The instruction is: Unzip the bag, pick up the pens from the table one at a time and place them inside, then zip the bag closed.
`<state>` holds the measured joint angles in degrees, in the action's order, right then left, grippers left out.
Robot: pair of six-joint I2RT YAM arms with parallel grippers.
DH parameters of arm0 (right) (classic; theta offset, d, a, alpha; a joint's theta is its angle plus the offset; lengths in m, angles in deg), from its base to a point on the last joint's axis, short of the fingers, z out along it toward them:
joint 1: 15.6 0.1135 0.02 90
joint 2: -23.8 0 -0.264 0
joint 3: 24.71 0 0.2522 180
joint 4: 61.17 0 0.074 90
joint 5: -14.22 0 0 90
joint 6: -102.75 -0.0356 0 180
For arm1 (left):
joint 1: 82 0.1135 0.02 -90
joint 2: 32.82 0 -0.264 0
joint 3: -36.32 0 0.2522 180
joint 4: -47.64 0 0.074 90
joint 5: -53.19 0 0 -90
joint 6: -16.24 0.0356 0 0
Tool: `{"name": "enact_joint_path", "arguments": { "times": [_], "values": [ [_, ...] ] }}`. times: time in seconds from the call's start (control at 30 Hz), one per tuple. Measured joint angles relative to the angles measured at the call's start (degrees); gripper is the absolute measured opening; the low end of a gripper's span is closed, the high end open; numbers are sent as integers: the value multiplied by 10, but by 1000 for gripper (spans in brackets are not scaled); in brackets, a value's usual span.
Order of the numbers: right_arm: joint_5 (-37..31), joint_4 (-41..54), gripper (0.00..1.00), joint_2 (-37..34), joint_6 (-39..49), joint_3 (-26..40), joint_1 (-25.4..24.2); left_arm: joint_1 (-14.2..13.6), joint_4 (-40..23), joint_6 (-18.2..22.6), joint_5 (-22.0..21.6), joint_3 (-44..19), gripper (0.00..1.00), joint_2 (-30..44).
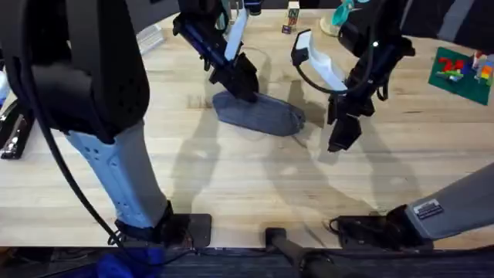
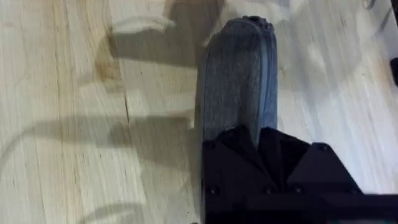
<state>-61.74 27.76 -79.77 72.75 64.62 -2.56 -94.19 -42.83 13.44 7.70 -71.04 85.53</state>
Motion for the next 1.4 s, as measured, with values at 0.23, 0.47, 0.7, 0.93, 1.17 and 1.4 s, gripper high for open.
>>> {"name": "enact_joint_path", "arguments": {
  "times": [0.23, 0.47, 0.7, 0.93, 1.17, 1.4],
  "values": [
    [35, 19, 996, 0, -14, 0, 0, 0, 0, 0, 0, 0, 44, 0],
    [41, 20, 996, 31, -50, -3, 0, 0, 1, 0, -2, 0, 44, 0],
    [44, 43, 996, 132, -77, -3, 0, 0, 9, 0, -3, 0, 42, 0],
    [44, 65, 995, 205, -107, -27, 0, -1, 11, 0, -4, 0, 42, 0],
    [45, 35, 996, 318, -141, -112, 0, -1, 11, 0, -4, 0, 42, 0],
    [98, -81, 996, 446, -149, -185, 0, -1, 11, 0, -5, 0, 42, 0]
  ]
}}
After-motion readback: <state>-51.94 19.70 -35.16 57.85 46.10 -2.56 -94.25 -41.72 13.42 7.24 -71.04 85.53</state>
